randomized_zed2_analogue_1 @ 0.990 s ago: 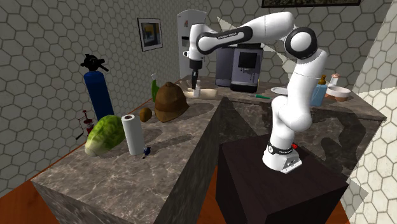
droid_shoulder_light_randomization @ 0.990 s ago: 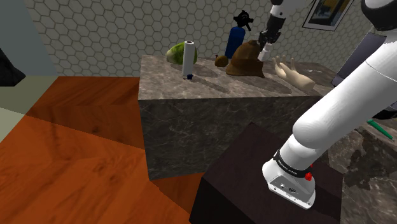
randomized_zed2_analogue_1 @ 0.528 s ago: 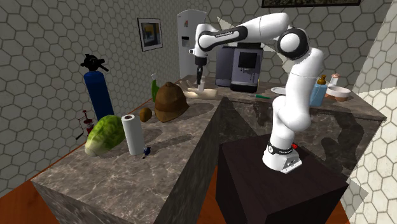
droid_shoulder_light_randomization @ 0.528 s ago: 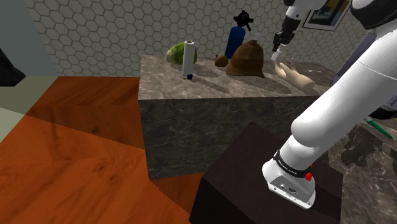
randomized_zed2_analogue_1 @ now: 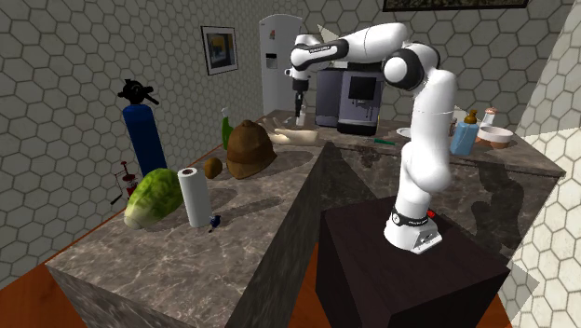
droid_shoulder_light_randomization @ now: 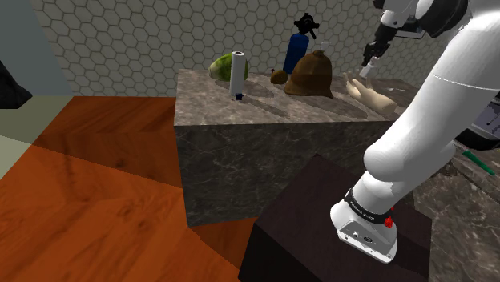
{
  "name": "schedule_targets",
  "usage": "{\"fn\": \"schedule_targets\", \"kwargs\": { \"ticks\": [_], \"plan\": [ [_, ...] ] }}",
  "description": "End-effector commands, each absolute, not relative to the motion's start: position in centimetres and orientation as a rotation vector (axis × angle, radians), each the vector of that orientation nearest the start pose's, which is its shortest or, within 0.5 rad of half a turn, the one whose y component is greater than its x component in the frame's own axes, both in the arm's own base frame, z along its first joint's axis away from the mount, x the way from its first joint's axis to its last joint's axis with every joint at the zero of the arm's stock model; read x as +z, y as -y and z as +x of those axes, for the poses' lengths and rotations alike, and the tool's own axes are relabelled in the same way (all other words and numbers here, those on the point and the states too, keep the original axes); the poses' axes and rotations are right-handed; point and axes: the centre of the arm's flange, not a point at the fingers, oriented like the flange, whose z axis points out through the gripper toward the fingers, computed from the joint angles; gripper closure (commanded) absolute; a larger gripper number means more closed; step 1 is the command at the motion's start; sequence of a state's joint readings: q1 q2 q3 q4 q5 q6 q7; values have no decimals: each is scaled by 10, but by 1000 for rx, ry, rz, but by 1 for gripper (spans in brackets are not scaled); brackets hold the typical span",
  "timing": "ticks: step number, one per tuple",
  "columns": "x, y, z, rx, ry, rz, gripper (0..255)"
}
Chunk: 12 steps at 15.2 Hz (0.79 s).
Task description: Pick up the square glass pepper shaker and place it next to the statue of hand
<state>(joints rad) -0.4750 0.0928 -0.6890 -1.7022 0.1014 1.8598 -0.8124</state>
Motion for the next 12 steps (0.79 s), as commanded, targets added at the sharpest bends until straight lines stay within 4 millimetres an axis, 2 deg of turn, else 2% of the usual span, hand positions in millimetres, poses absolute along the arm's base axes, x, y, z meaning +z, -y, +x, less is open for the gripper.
{"fn": "schedule_targets", "kwargs": {
  "ticks": [1, 12],
  "plan": [
    [546, 554, 243, -129, -584, -3135, 255],
    [488, 554, 243, -129, -584, -3135, 255]
  ]
}}
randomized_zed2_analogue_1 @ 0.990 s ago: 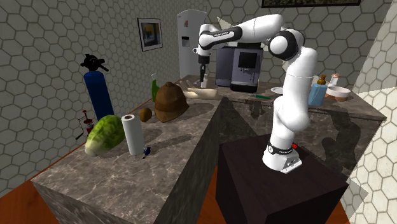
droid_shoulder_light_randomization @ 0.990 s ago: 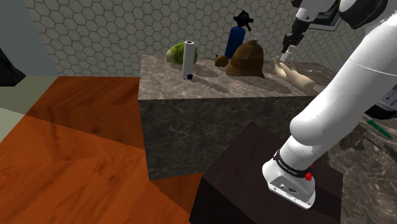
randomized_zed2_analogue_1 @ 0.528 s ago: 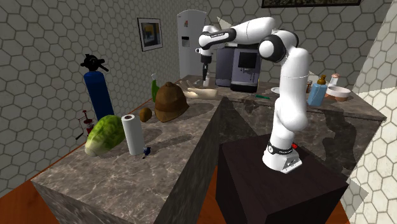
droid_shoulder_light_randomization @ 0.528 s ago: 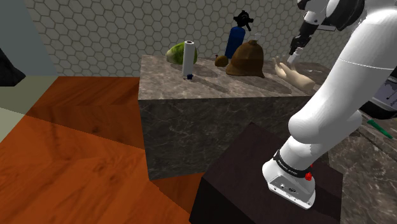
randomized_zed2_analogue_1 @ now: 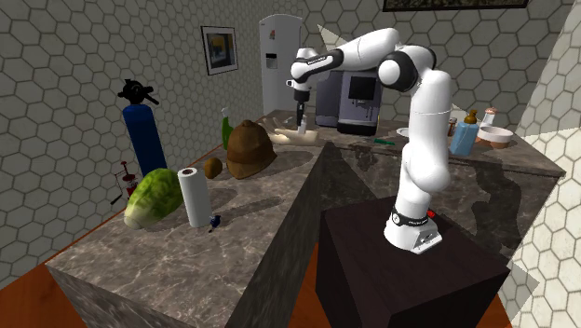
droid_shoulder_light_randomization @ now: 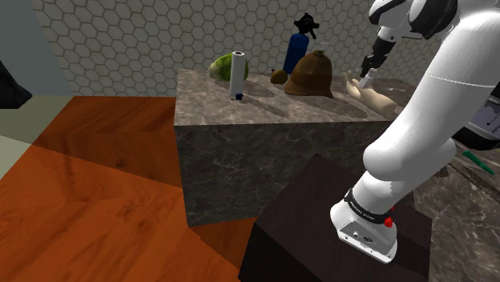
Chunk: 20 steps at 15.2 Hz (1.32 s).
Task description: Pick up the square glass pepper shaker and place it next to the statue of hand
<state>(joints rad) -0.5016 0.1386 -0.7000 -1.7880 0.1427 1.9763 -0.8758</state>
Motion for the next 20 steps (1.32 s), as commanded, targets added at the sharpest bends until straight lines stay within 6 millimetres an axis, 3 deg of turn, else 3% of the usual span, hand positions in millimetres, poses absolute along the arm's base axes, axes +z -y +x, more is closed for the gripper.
{"fn": "schedule_targets", "kwargs": {
  "ticks": [1, 20],
  "plan": [
    [483, 554, 243, -129, -584, -3135, 255],
    [382, 554, 243, -129, -584, -3135, 255]
  ]
}}
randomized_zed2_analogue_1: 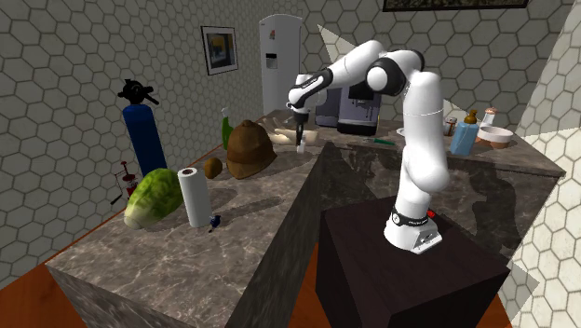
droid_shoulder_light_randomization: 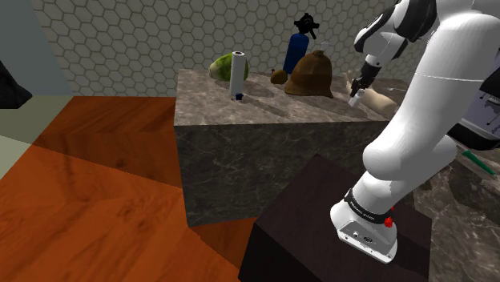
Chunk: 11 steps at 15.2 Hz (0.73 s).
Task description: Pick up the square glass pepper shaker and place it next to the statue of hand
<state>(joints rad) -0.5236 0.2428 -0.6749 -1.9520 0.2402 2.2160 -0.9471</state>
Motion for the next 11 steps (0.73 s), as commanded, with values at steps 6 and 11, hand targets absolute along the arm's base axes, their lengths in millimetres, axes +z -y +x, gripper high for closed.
{"fn": "schedule_targets", "kwargs": {
  "ticks": [6, 11],
  "plan": [
    [353, 554, 243, -129, -584, -3135, 255],
    [353, 554, 243, -129, -584, -3135, 255]
  ]
}}
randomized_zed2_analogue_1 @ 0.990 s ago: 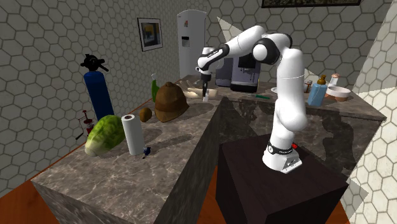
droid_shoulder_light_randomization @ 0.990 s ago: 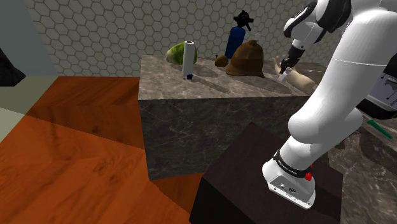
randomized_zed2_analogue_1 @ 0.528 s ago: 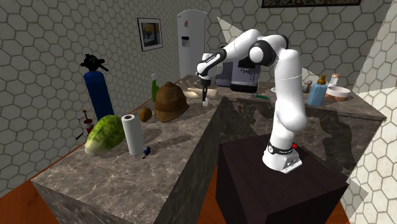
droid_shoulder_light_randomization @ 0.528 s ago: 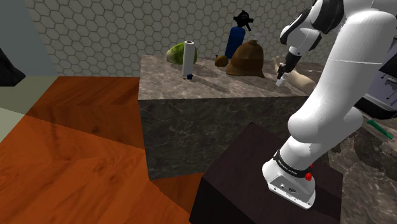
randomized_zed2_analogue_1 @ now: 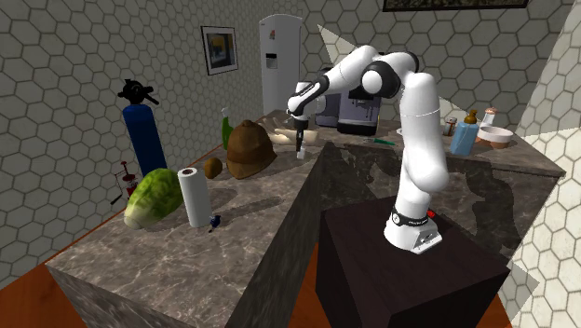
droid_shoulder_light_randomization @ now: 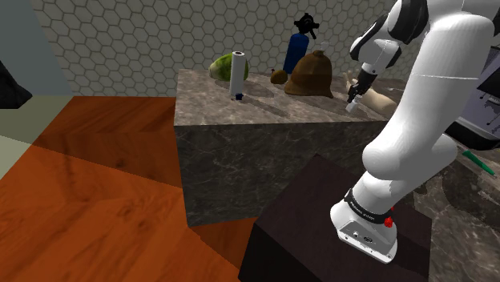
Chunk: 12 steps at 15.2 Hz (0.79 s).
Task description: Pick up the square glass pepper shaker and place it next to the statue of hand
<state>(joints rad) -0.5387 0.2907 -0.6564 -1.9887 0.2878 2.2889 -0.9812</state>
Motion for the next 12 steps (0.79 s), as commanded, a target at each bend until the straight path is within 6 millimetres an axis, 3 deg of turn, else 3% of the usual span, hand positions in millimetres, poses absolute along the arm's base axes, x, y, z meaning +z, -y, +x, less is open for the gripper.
{"fn": "schedule_targets", "kwargs": {
  "ticks": [1, 2, 3, 8, 12],
  "plan": [
    [353, 554, 243, -129, -584, -3135, 255],
    [353, 554, 243, -129, -584, -3135, 255],
    [353, 554, 243, -129, -584, -3135, 0],
    [353, 554, 243, -129, -584, -3135, 0],
    [403, 550, 239, -129, -584, -3135, 0]
  ]
}}
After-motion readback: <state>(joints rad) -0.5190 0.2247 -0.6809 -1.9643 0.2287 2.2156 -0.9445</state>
